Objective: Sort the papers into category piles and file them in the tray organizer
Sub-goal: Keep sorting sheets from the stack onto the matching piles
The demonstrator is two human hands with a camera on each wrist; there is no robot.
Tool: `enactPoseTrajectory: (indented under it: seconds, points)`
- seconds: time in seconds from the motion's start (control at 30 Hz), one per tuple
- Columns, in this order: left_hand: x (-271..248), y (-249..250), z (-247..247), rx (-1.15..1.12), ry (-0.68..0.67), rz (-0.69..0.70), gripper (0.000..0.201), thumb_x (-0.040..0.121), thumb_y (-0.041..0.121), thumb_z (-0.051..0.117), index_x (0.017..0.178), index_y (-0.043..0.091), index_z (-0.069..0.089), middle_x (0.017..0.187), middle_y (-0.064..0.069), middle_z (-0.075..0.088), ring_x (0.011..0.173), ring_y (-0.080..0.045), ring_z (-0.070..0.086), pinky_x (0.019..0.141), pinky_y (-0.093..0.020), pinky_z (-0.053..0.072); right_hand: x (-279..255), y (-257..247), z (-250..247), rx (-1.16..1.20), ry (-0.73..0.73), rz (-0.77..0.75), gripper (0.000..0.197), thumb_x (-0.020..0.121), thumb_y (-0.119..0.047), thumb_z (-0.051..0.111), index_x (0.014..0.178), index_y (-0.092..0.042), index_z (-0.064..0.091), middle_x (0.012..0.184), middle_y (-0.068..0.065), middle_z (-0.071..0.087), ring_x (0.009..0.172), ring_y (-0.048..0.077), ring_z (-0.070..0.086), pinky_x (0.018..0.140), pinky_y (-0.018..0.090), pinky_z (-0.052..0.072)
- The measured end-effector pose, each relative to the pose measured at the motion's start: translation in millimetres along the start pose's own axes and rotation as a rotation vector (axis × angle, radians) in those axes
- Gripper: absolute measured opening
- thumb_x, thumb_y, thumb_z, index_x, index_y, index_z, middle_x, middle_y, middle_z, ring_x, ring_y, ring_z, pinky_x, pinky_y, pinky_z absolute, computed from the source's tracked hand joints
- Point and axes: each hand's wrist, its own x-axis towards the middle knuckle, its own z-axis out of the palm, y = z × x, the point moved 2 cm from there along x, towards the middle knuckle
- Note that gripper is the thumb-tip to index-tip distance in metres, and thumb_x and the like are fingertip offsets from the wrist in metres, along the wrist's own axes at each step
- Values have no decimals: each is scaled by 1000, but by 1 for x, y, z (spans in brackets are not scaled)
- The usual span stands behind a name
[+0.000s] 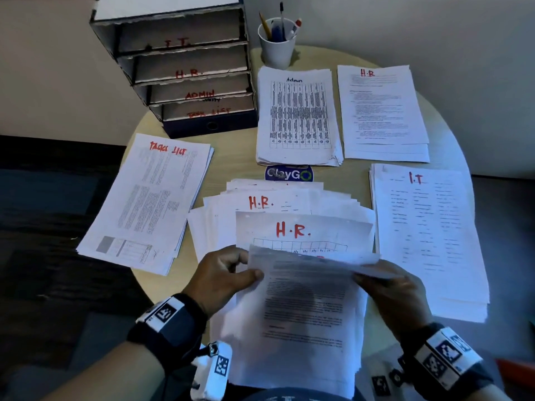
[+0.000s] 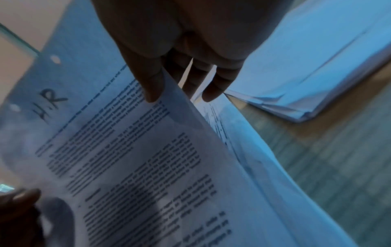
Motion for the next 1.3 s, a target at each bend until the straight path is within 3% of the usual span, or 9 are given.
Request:
enactPoseTrajectory:
  seconds: [0.2, 0.33, 0.43, 0.67, 0.73, 0.83, 0.9, 1.0, 1.3]
  points:
    - [10, -11, -13, -36, 173, -57, 36, 87, -5, 60, 85, 26, 79, 80, 15, 73, 72, -1, 62, 67, -19, 46, -14, -12, -23, 488, -45, -28, 30, 67, 21, 58, 65, -4, 74, 74, 5, 73, 67, 19, 67, 59, 19, 53]
    - [9, -5, -6, 71, 84, -4, 37, 92, -1, 59, 84, 30, 76, 93, 21, 73, 89, 5, 63, 77, -15, 46, -16, -24, -26, 552, -72, 105, 16, 57, -9, 66, 72, -11, 72, 70, 1, 70, 71, 26, 62, 55, 21, 52]
    - [-2, 3, 5, 255, -119, 136, 22, 90, 25, 57, 96, 14, 74, 100, 2, 74, 98, -14, 67, 86, -33, 54, -12, -30, -12, 758, -97, 148, 65, 51, -16, 89, 109, -28, 63, 82, -6, 76, 75, 18, 71, 58, 22, 56]
    - [-8, 15, 12, 190, -334, 261, 47, 87, -19, 49, 102, 17, 74, 107, 11, 70, 104, -12, 66, 87, -33, 53, 13, 11, 6, 466, -165, 358, 23, 92, 5, 56, 94, -16, 66, 115, 26, 65, 93, 21, 68, 64, 17, 52]
    - [8, 16, -2, 145, -219, 139, 47, 80, -19, 44, 74, 21, 68, 101, 15, 66, 101, -7, 64, 84, -20, 47, 11, 0, 4, 422, -173, 331, 6, 79, -17, 76, 82, -18, 72, 105, 18, 68, 84, 8, 68, 69, 17, 53]
    - [48, 11, -33, 211, 162, -68, 33, 84, -11, 48, 74, 17, 61, 107, 7, 66, 104, -13, 63, 77, -15, 46, 12, -7, -6, 438, -246, 165, 69, 37, -60, 88, 85, -13, 72, 93, -5, 76, 94, 4, 70, 76, 17, 55]
    - [74, 4, -51, 486, 292, -122, 6, 83, 12, 61, 88, 13, 62, 104, -9, 63, 95, -25, 63, 72, -25, 48, 11, -3, -13, 431, -254, 75, 30, 59, -26, 86, 84, -15, 75, 114, -11, 71, 117, 14, 62, 91, 21, 52]
    - [99, -13, -57, 776, 162, -226, 43, 67, 45, 69, 87, 12, 50, 92, -14, 48, 84, -37, 55, 58, -33, 41, 10, 16, -16, 315, -211, -58, 55, 65, 30, 63, 86, -20, 76, 134, -7, 61, 129, 22, 53, 103, 35, 46]
    - [105, -18, -21, 780, 189, -163, 35, 76, 36, 71, 98, 19, 50, 98, -5, 48, 82, -30, 55, 69, -33, 47, 7, 4, -4, 448, -149, 38, 17, 64, -16, 78, 71, -1, 72, 104, 10, 74, 103, 26, 69, 83, 26, 56]
